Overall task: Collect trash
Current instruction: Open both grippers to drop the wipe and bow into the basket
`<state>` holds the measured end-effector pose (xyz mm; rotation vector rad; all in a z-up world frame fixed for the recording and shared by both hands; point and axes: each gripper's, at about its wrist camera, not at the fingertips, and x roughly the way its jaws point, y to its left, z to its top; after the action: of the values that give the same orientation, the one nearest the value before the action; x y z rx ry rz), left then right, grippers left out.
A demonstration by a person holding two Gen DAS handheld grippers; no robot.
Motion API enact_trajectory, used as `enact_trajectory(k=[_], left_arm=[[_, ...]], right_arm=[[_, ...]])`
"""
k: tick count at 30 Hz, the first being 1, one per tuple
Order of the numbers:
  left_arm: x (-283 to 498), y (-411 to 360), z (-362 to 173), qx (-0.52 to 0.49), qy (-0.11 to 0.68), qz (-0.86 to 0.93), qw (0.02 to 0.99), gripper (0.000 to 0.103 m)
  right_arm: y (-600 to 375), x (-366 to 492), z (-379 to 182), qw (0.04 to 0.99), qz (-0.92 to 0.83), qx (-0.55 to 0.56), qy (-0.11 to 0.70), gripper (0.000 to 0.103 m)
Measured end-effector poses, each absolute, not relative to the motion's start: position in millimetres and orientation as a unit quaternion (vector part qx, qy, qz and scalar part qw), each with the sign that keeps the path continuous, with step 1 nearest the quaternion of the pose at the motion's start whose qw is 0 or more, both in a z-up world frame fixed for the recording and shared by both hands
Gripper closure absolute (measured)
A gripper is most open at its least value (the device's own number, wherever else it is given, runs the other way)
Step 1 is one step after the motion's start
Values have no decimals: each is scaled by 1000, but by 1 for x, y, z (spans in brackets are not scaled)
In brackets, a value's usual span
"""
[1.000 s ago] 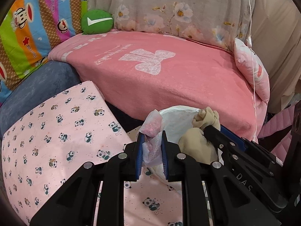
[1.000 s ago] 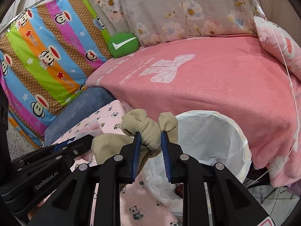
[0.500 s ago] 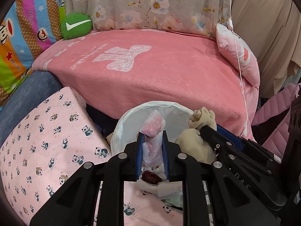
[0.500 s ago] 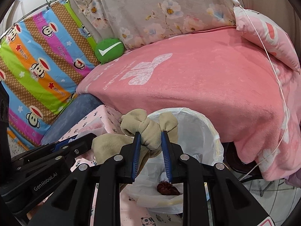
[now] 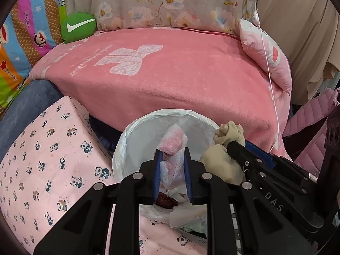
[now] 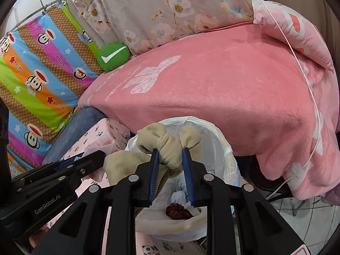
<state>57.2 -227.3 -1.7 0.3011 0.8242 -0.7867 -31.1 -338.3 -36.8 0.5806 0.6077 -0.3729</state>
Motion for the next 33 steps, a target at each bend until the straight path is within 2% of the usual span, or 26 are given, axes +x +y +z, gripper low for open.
enact_trajectory(k=[2, 7, 10, 20, 25, 33], left_arm=[[59, -228, -3, 142, 390, -370, 831, 78], [58, -227, -3, 142, 381, -365, 838, 56], [57, -226, -2, 143, 372, -364, 842, 46], [62, -214, -3, 139, 370, -352, 848, 42], [67, -202, -6, 129, 370, -336, 856, 34], [73, -183, -8, 122, 371, -306, 868, 31]], right_arm=[[-339, -31, -38, 896, -180, 281, 294, 80], [-338, -28, -41, 894, -182, 281, 297, 79], [-337, -27, -41, 894, -184, 280, 299, 79], [-326, -20, -41, 895, -180, 270, 306, 79], [-318, -13, -41, 898, -175, 258, 312, 77], [-307, -3, -39, 903, -169, 238, 316, 76]])
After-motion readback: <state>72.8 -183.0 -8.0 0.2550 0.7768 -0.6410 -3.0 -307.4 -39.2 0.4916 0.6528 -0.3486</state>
